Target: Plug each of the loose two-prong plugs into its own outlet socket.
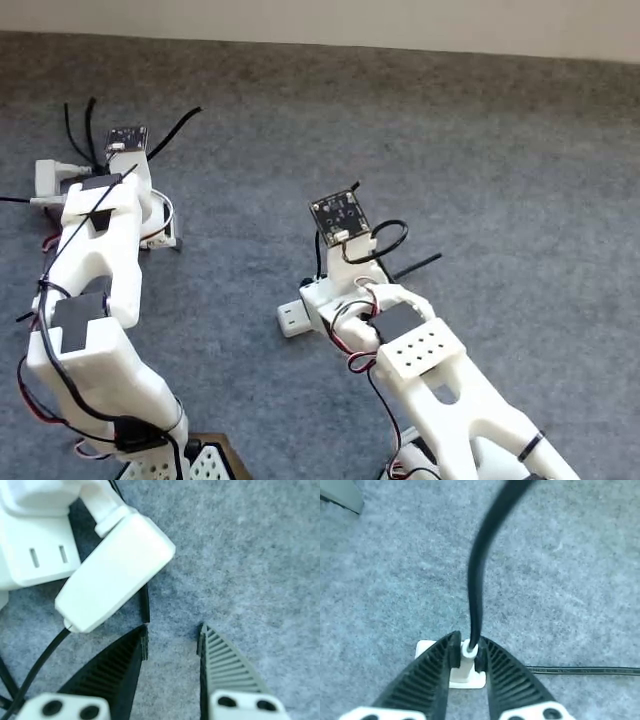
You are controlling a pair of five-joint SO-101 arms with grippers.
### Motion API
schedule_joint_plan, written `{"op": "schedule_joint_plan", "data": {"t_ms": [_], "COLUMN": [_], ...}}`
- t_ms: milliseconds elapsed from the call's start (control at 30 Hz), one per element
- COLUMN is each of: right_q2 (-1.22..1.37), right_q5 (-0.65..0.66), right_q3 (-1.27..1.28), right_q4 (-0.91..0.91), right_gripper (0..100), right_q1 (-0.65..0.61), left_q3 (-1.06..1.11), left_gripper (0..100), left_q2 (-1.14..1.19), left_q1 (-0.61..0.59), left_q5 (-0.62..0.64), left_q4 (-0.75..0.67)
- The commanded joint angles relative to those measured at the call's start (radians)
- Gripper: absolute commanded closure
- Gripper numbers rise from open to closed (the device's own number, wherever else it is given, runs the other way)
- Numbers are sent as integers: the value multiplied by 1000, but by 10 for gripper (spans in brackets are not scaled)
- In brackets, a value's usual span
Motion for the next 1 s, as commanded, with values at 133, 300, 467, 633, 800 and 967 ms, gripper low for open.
{"op": "schedule_joint_plan", "data": {"t_ms": [133,300,467,633,800,967], "right_q2": [18,15,8,8,8,19], "right_q5": [51,84,94,123,132,219], "right_q3": [99,102,107,110,122,28], "right_q4": [45,47,48,51,76,254], "right_gripper": [993,993,993,993,993,993], "right_q1": [-19,-28,-45,-45,-41,-42], "left_q3": [2,2,2,2,2,2], "left_gripper": [836,836,836,836,836,836], "left_q2": [-5,-5,-5,-5,-5,-5], "left_q1": [-7,-7,-7,-7,-7,-7], "left_q5": [5,5,5,5,5,5], "left_q4": [-58,-61,-63,-63,-63,-64]}}
